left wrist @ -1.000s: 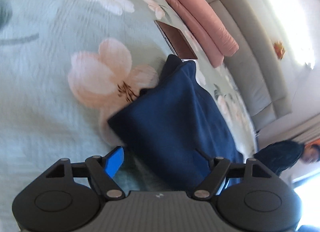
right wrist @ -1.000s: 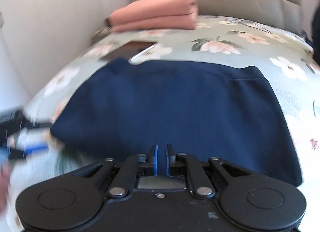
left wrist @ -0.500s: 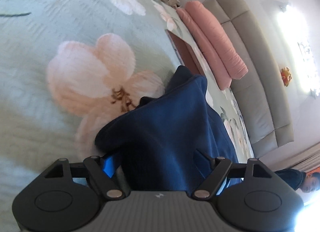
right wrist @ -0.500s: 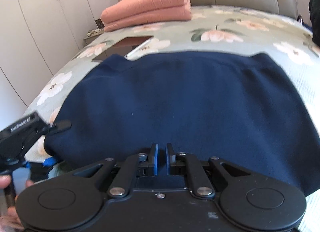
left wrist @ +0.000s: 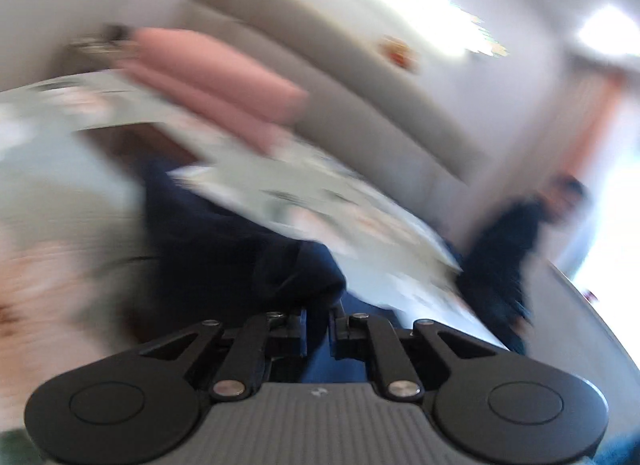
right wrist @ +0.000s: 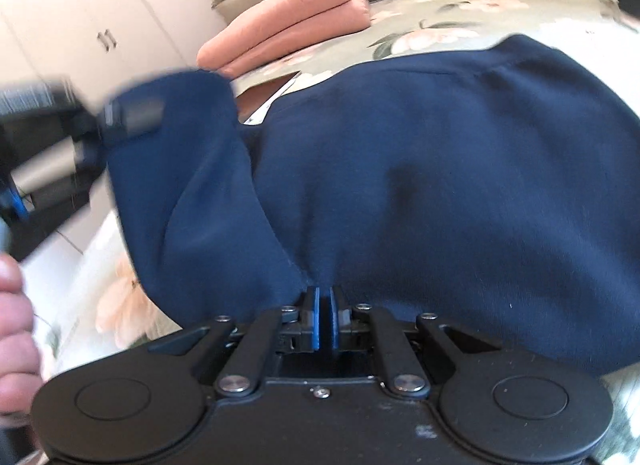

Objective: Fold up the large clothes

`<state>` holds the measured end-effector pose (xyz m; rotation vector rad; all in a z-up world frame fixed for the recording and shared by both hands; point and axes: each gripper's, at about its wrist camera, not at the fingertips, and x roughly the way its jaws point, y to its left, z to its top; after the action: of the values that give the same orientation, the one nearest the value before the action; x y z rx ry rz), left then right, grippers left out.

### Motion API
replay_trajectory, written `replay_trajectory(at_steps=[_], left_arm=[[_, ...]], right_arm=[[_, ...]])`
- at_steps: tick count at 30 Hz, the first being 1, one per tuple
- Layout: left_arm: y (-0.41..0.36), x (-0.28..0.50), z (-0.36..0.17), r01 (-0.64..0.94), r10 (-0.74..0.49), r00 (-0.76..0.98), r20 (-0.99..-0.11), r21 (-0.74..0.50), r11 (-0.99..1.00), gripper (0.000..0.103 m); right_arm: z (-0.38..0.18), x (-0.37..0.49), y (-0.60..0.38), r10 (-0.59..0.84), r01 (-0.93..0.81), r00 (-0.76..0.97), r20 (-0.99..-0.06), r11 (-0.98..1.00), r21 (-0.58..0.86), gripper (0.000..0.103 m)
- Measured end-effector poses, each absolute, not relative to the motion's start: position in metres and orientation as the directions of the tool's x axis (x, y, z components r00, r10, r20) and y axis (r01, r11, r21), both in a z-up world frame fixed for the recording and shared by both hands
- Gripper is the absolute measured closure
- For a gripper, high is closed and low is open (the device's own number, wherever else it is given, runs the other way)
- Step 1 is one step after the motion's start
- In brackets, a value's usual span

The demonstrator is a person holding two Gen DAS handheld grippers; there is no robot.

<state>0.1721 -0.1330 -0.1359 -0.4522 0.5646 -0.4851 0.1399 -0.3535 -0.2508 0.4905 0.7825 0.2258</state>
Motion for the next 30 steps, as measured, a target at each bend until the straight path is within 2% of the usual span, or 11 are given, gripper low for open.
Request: replay_trajectory(at_steps=[3,5,7,9,10,12,14,16,19,23,30], left_arm=[[-0.175,0.167,-0.133,0.476,-0.696,0.623,-0.357,-0.532,0.7,0.103],[-0.202,0.162,-0.132,0.587,-0.805,0.493,-0.33,-0.556,0.588,0.103],[-0.225,0.149,-0.125,0.62,-0.747,0.536,-0.393,-0.418,0.664,0.103],[-0.213,0.145,-0.127,0.528,-0.687,0.588,-0.426,-0.442,0.725,0.097],[-0.201,0.141,-0.13,0.466,-0.644,0.623,-0.443,-0.451,0.761,0.088],[-0.175,0.126,-0.132,0.326,-0.485,0.715,-0.503,-0.374,0.868,0.059],[-0.147,0.11,-0.136,0.185,-0.332,0.779,-0.533,-0.31,0.933,0.02],[-0.114,0.101,-0.145,0.029,-0.214,0.803,-0.556,-0.322,0.946,0.012],[-0.069,0.099,-0.168,-0.19,-0.139,0.767,-0.626,-0.428,0.884,0.015],[-0.03,0.092,-0.2,-0.322,-0.223,0.765,-0.604,-0.659,0.679,0.021],[-0.013,0.123,-0.261,-0.362,-0.272,0.794,-0.544,-0.783,0.507,0.024]], right_arm=[[-0.254,0.137,-0.373,0.413,0.038,0.687,-0.598,0.801,0.597,0.096],[-0.26,0.132,-0.388,0.459,0.068,0.683,-0.567,0.733,0.676,0.096],[-0.263,0.128,-0.393,0.479,0.073,0.679,-0.556,0.71,0.701,0.096],[-0.261,0.127,-0.395,0.483,0.073,0.678,-0.554,0.706,0.704,0.096],[-0.26,0.128,-0.395,0.486,0.067,0.673,-0.557,0.71,0.701,0.096],[-0.258,0.132,-0.394,0.488,0.05,0.665,-0.566,0.726,0.686,0.095],[-0.256,0.134,-0.39,0.484,0.024,0.661,-0.573,0.75,0.661,0.095],[-0.255,0.137,-0.389,0.483,0.007,0.661,-0.574,0.761,0.648,0.095],[-0.256,0.137,-0.384,0.477,0.007,0.661,-0.58,0.769,0.64,0.095],[-0.254,0.139,-0.381,0.468,-0.003,0.653,-0.595,0.788,0.616,0.095],[-0.245,0.138,-0.37,0.45,-0.004,0.644,-0.619,0.811,0.585,0.094]])
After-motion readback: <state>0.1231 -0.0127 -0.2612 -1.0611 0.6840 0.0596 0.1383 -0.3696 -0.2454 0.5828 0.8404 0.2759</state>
